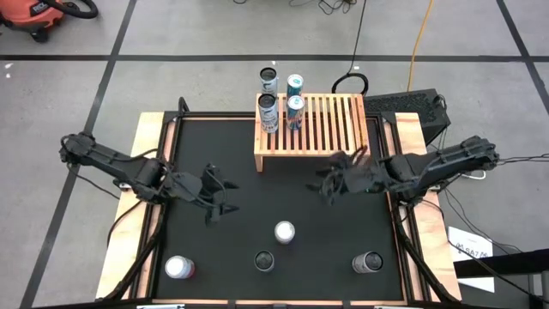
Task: Place canned beverage on shelf
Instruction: Put the pink soda can on the shelf
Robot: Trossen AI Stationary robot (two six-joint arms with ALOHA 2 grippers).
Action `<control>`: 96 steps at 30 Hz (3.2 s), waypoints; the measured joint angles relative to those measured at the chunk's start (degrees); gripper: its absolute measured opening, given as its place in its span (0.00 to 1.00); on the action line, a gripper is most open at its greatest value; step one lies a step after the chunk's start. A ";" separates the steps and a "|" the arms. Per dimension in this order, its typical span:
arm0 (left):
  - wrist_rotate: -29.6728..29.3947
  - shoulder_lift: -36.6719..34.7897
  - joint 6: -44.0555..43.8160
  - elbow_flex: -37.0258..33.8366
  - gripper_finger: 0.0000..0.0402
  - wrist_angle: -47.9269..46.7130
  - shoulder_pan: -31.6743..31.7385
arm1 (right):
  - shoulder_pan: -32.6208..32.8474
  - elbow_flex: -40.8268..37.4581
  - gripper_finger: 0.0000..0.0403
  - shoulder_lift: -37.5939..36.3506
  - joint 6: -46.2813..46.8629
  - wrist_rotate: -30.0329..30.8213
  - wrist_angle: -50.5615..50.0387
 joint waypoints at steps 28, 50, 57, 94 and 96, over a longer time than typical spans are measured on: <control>1.69 15.45 -1.66 0.00 0.79 34.69 -2.90 | 34.78 18.50 0.70 12.89 31.52 -17.49 -36.76; -3.70 16.71 -5.18 0.00 0.79 34.52 -6.48 | 44.44 18.77 0.84 19.71 59.95 -9.34 -48.59; -3.69 16.71 -5.15 0.00 0.79 33.69 -5.94 | 44.02 13.46 0.84 19.60 62.94 -15.85 -43.25; -4.51 16.73 -5.28 0.02 0.79 29.40 -2.87 | 43.99 17.33 0.84 25.90 62.45 -14.61 -46.45; -4.51 16.73 -5.24 0.02 0.79 29.34 -2.40 | 44.00 17.33 0.84 27.00 62.46 -15.15 -46.77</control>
